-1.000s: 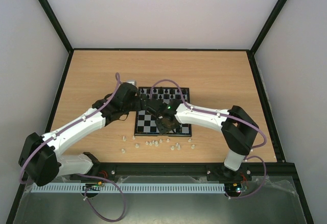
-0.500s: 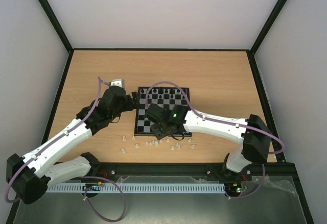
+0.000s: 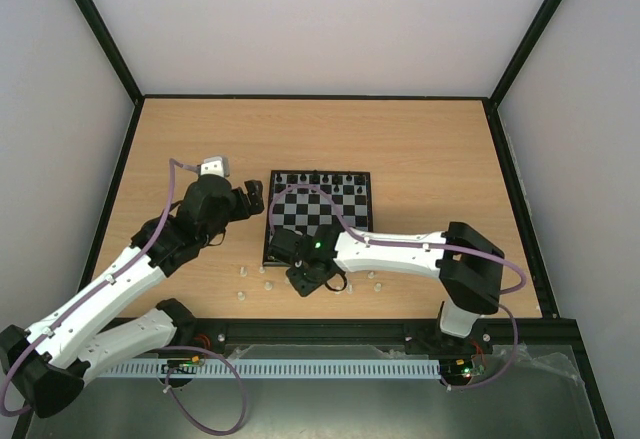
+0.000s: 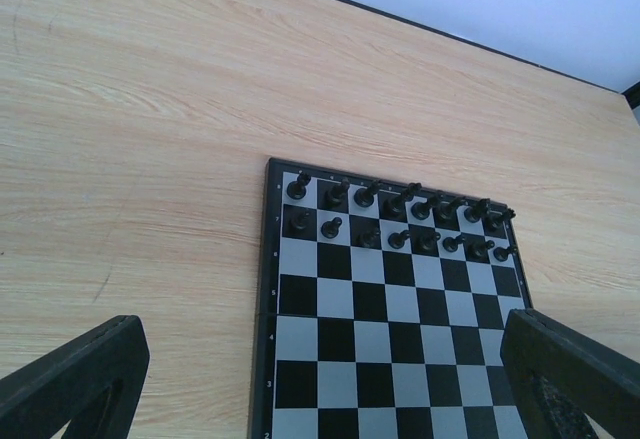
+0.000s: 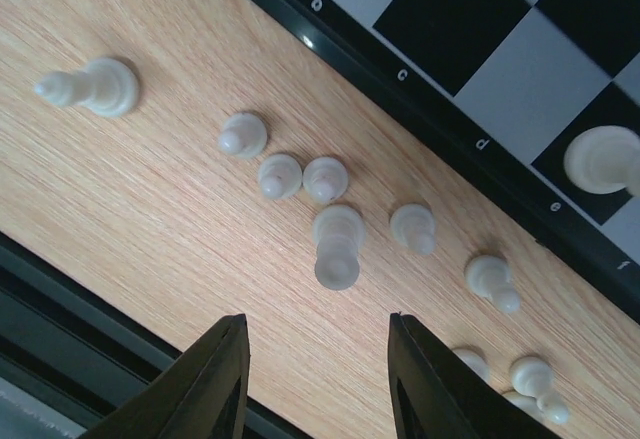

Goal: Set up the chess pieces on the board
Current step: Pick up the chess piece at the center of the board.

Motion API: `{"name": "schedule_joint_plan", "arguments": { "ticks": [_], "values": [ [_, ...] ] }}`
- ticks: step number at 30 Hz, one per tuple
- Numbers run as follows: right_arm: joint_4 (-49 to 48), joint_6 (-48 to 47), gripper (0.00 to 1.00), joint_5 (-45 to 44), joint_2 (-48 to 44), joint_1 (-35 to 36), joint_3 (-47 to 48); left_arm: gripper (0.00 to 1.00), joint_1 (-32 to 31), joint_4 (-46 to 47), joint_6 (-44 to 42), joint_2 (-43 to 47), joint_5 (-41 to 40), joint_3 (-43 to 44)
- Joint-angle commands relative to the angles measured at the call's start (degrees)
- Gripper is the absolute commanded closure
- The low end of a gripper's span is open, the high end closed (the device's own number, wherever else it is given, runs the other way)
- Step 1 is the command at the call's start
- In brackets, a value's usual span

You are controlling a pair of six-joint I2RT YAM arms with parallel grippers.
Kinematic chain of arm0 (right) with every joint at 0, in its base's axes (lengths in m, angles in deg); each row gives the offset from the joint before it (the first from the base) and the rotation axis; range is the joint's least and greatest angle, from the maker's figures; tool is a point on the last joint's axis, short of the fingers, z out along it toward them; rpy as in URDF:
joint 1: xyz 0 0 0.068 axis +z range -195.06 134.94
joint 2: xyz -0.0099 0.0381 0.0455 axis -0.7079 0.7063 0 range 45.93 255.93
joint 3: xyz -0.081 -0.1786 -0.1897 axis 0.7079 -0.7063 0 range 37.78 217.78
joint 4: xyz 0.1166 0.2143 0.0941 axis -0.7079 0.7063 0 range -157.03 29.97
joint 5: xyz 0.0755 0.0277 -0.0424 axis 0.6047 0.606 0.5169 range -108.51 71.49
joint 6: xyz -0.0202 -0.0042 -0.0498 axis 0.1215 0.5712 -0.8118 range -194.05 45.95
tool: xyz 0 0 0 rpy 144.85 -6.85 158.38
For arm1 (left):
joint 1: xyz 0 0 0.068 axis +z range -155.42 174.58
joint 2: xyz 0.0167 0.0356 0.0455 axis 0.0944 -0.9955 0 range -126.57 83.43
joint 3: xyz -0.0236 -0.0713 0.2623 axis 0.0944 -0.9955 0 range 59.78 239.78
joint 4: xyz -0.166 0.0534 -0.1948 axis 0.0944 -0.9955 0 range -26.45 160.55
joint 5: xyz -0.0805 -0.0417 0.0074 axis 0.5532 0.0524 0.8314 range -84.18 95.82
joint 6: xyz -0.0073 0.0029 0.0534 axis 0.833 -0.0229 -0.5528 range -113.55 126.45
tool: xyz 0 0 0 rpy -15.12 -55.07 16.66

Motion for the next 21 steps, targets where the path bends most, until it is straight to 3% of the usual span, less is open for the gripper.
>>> {"name": "schedule_joint_plan", "arguments": {
  "ticks": [1,18,21],
  "values": [
    [0.0,0.31,0.62,1.43,2.63,0.35,-0.86,0.0,0.18,-1.51,0.13,0.59,-1.08,-0.88],
    [-1.94,-1.23,0.64,0.3,4.42,-3.08,-1.2,0.0,0.18,-0.74,-0.2,0.09,-0.94,-1.1],
    [-2.01,-1.69,0.69,0.6,4.68,-3.72,-1.0,0.01,0.18,-0.55,-0.19,0.03,-1.03,-1.15]
  ]
}}
